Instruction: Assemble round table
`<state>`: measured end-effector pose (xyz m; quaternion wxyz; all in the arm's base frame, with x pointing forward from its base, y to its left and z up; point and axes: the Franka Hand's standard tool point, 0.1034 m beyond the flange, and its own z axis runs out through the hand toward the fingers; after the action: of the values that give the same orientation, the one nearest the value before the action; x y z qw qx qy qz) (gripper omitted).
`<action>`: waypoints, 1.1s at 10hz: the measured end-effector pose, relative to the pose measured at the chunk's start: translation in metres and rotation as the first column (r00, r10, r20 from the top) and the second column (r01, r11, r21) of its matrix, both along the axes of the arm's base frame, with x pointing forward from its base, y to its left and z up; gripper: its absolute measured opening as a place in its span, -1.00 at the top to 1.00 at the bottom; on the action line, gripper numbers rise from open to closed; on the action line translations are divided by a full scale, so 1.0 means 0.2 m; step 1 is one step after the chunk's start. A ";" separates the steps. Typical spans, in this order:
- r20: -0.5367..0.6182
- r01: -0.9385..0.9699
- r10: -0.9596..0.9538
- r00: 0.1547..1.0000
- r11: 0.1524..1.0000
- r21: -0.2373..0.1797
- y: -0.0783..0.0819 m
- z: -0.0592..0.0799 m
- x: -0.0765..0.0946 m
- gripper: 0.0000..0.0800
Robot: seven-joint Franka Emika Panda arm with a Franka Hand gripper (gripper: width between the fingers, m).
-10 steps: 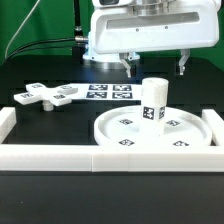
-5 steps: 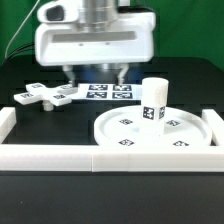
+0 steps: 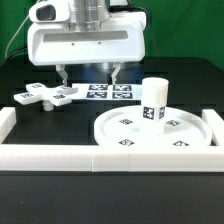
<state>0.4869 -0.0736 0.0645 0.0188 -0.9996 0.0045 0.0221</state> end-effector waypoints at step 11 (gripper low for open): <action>0.107 0.023 -0.016 0.994 0.998 -0.064 -0.39 -0.05 -0.22 -0.62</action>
Offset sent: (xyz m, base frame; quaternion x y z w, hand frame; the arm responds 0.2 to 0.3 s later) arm -0.0198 -0.0440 -0.0027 -0.0319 0.0745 -0.0764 0.9938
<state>0.4437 -0.1510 0.0547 -0.0134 -0.9993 0.0140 -0.0314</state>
